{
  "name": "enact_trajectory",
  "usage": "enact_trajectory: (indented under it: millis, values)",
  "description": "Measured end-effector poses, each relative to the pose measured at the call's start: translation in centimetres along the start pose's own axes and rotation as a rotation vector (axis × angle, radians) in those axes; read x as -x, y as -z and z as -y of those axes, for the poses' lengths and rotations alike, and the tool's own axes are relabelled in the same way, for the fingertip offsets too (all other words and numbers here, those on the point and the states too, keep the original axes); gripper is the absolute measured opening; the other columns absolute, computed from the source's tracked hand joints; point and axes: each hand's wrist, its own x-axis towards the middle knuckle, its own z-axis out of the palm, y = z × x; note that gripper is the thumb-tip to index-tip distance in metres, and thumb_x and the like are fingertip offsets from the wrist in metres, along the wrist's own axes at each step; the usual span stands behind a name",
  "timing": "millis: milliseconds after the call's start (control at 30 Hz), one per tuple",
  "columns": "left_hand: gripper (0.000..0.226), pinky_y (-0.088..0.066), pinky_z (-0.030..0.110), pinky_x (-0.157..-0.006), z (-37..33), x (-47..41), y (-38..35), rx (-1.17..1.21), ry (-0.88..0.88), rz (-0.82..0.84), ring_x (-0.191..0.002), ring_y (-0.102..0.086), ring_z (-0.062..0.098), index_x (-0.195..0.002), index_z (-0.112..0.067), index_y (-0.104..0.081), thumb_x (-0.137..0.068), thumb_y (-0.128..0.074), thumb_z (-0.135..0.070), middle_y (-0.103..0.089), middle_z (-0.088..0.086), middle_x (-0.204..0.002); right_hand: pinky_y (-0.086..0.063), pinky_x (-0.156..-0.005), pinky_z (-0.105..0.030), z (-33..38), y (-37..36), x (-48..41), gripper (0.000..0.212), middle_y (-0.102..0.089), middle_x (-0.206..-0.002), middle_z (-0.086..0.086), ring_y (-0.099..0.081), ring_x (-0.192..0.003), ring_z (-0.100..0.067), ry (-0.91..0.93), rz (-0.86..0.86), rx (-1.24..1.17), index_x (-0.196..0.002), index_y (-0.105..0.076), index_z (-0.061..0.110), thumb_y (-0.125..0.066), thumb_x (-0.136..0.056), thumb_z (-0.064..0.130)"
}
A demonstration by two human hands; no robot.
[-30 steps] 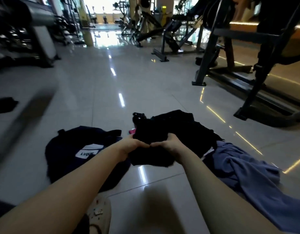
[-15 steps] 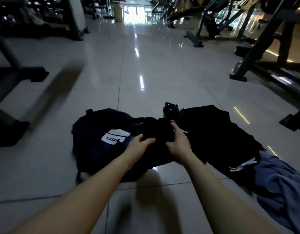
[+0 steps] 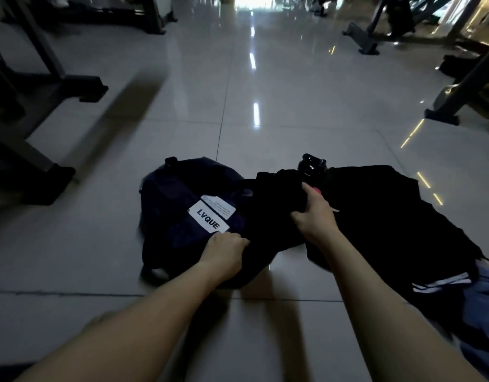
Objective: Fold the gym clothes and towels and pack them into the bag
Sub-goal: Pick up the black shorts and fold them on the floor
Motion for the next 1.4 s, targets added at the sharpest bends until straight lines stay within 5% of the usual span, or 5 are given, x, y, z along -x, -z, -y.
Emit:
enact_trajectory:
  millis: [400,567,767,1133,1400]
  values:
    - [0.028,-0.045,0.022,-0.058,4.6,9.7,3.4,0.498,0.365,0.651,-0.071,-0.063,0.012,-0.089,-0.021,-0.075,-0.087,-0.07,-0.049,-0.071,-0.004,-0.081,-0.046,-0.108,-0.043,-0.3,-9.5,3.5,0.076,-0.055,-0.146,-0.007,-0.055,-0.13,-0.029,-0.075,0.344,0.074,-0.154,-0.038,0.02,-0.063,-0.082,0.012]
    - [0.043,-0.044,0.029,-0.062,5.3,9.0,0.2,0.216,0.621,0.2,-0.085,-0.064,0.023,-0.093,-0.021,-0.059,-0.079,-0.072,-0.06,-0.066,0.001,-0.092,-0.049,-0.1,-0.041,-1.1,-10.2,5.8,0.069,-0.057,-0.142,-0.008,-0.055,-0.127,-0.034,-0.086,0.323,0.179,-0.152,-0.039,0.021,-0.06,-0.087,0.011]
    - [0.116,-0.045,0.048,-0.094,4.7,8.3,-2.3,0.032,0.753,0.254,-0.127,-0.042,0.034,-0.143,-0.014,-0.027,-0.06,-0.079,-0.075,-0.038,0.015,-0.14,-0.048,-0.095,-0.038,-1.8,-11.2,6.9,0.071,-0.061,-0.136,-0.008,-0.057,-0.121,-0.033,-0.058,0.34,0.232,-0.152,-0.037,0.024,-0.06,-0.086,0.016]
    - [0.05,-0.046,0.038,-0.078,9.6,12.0,-5.2,0.543,1.097,0.156,-0.102,-0.054,0.039,-0.121,-0.015,-0.051,-0.089,-0.065,-0.051,-0.035,0.018,-0.141,-0.045,-0.1,-0.039,-0.8,-12.8,6.7,0.065,-0.059,-0.139,-0.009,-0.056,-0.126,-0.033,-0.04,0.379,0.278,-0.153,-0.034,0.02,-0.057,-0.092,0.013]
    - [0.04,-0.056,0.039,-0.077,11.6,13.6,-5.1,1.0,1.183,-0.168,-0.082,-0.065,0.03,-0.085,-0.004,-0.069,-0.086,-0.073,-0.044,-0.07,0.013,-0.089,-0.057,-0.088,-0.044,3.6,-14.1,3.9,0.049,-0.07,-0.11,0.002,-0.067,-0.097,-0.023,-0.012,0.338,0.043,-0.129,-0.054,0.025,-0.06,-0.083,0.011]
